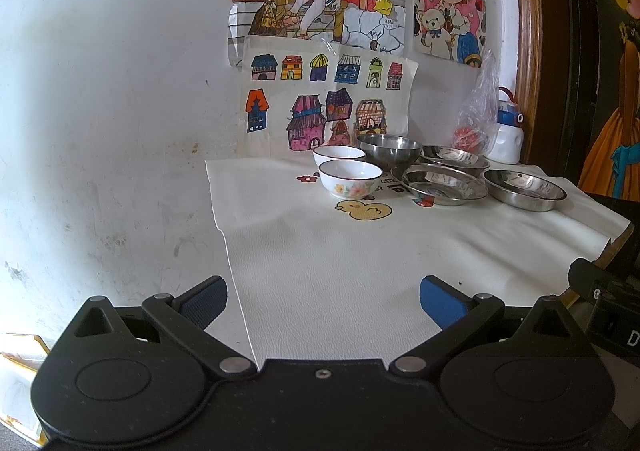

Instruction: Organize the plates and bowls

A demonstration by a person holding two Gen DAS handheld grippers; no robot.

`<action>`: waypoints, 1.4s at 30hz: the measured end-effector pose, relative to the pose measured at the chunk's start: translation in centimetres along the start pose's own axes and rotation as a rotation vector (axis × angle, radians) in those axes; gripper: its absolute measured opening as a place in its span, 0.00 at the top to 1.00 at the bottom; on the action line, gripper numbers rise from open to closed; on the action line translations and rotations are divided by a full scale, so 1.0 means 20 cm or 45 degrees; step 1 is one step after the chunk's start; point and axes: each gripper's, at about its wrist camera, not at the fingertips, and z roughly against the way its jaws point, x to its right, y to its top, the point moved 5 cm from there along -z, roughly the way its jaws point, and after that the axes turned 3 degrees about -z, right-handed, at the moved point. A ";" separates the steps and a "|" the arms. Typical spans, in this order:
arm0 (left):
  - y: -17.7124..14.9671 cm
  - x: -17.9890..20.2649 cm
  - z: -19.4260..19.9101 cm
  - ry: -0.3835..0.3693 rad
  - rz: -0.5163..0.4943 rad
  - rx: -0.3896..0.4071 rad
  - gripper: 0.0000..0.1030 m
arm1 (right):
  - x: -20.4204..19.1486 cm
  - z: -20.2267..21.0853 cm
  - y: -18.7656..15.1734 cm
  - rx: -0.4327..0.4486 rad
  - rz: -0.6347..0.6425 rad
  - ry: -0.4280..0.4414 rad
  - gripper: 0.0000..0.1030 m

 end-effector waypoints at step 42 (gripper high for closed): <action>0.53 0.35 -0.65 -0.256 -0.096 -0.126 0.01 | 0.39 -0.73 0.23 -0.088 -0.055 -0.129 0.00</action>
